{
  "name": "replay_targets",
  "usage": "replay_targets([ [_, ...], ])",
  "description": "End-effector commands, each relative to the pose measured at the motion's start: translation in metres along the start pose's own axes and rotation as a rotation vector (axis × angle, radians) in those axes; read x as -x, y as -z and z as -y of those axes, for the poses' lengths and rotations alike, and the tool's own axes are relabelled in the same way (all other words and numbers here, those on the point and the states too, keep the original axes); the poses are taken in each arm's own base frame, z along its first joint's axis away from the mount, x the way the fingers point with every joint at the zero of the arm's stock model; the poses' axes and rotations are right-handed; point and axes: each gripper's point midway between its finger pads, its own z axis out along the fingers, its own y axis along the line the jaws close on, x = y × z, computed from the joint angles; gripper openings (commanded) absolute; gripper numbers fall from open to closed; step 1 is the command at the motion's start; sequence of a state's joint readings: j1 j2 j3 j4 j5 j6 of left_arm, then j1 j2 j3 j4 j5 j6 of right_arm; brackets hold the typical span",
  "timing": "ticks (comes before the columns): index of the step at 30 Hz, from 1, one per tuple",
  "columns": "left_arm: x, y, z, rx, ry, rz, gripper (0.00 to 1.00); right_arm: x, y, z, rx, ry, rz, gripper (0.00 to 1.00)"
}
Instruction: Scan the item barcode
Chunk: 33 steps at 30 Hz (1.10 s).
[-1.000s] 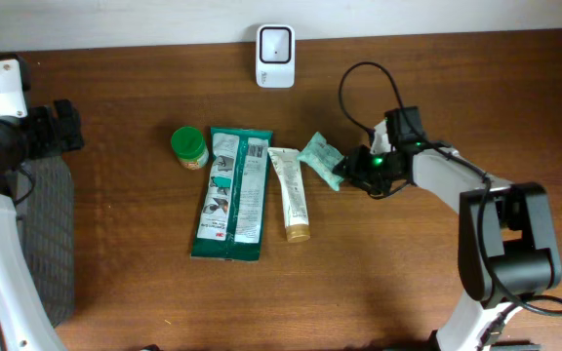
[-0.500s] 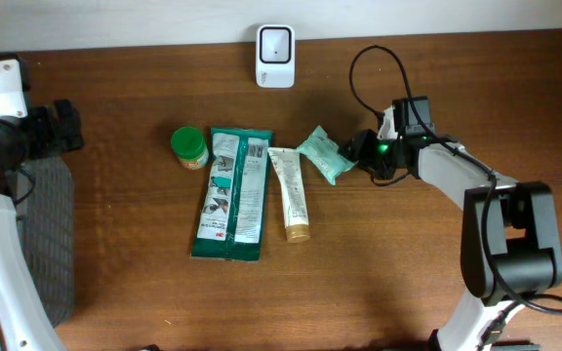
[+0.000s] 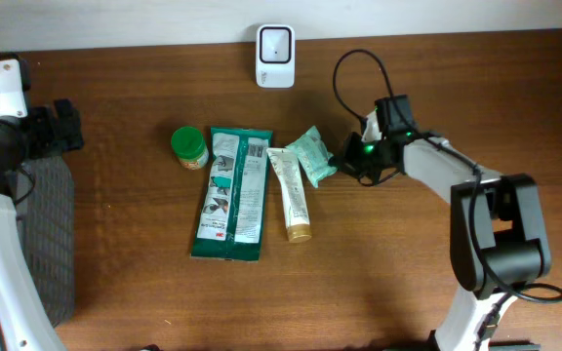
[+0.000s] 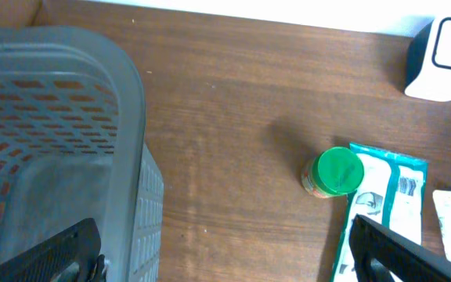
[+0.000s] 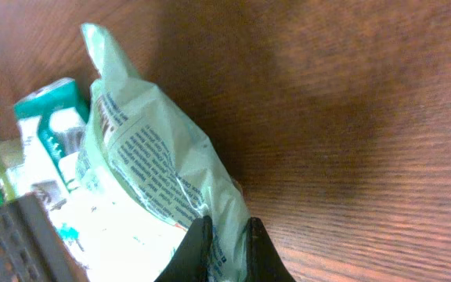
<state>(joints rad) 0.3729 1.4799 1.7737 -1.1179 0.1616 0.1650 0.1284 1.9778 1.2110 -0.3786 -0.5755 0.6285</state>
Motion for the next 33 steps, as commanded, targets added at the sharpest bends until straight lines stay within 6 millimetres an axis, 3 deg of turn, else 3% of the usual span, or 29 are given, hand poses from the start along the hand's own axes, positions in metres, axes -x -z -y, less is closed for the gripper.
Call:
replay_targets([
  [1, 0.004, 0.006, 0.001, -0.005, -0.014, 0.021, 0.99, 0.004, 0.042, -0.013, -0.005, 0.316, -0.086, 0.04],
  [3, 0.004, 0.006, 0.001, -0.005, -0.014, 0.021, 0.99, 0.003, 0.063, 0.021, -0.25, 0.438, -0.14, 0.04],
  [6, 0.004, 0.006, 0.001, -0.005, -0.014, 0.021, 0.99, -0.001, 0.07, 0.043, -0.349, 0.533, -0.192, 0.04],
  [7, 0.004, 0.006, 0.001, -0.005, -0.014, 0.021, 0.99, 0.002, 0.072, 0.047, -0.363, 0.526, -0.182, 0.27],
  [8, 0.004, 0.006, 0.001, -0.005, -0.014, 0.021, 0.99, 0.007, 0.076, 0.052, -0.368, 0.471, -0.161, 0.61],
  [9, 0.004, 0.006, 0.001, -0.005, -0.014, 0.021, 0.99, 0.014, 0.083, 0.061, -0.382, 0.345, -0.124, 0.69],
  [10, 0.004, 0.006, 0.001, -0.005, -0.014, 0.021, 0.99, 0.022, 0.092, 0.073, -0.409, 0.155, -0.071, 0.85],
  [11, 0.004, 0.006, 0.001, -0.005, -0.014, 0.021, 0.99, 0.028, 0.1, 0.082, -0.396, 0.014, -0.036, 0.88],
  [13, 0.004, 0.006, 0.001, -0.005, -0.014, 0.021, 0.99, 0.019, 0.099, 0.069, -0.275, 0.021, -0.094, 0.86],
  [16, 0.004, 0.006, 0.001, -0.005, -0.014, 0.021, 0.99, 0.009, 0.091, 0.062, -0.254, 0.121, -0.135, 0.68],
  [17, 0.004, 0.006, 0.001, -0.005, -0.014, 0.021, 0.99, 0.01, 0.087, 0.062, -0.247, 0.131, -0.13, 0.54],
  [18, 0.004, 0.006, 0.001, -0.005, -0.014, 0.021, 0.99, 0.009, 0.083, 0.062, -0.246, 0.137, -0.128, 0.46],
  [23, 0.004, 0.006, 0.001, -0.005, -0.014, 0.021, 0.99, -0.008, 0.041, 0.06, -0.14, 0.196, -0.131, 0.43],
  [25, 0.004, 0.006, 0.001, -0.005, -0.014, 0.021, 0.99, -0.015, 0.028, 0.052, -0.075, 0.201, -0.146, 0.43],
  [27, 0.004, 0.006, 0.001, -0.005, -0.014, 0.021, 0.99, -0.018, 0.021, 0.057, -0.086, 0.155, -0.16, 0.43],
  [29, 0.004, 0.006, 0.001, -0.005, -0.014, 0.021, 0.99, -0.021, 0.012, 0.066, -0.096, 0.121, -0.186, 0.37],
  [33, 0.004, 0.006, 0.001, -0.005, -0.014, 0.021, 0.99, -0.026, 0.005, 0.072, -0.094, 0.09, -0.212, 0.08],
])
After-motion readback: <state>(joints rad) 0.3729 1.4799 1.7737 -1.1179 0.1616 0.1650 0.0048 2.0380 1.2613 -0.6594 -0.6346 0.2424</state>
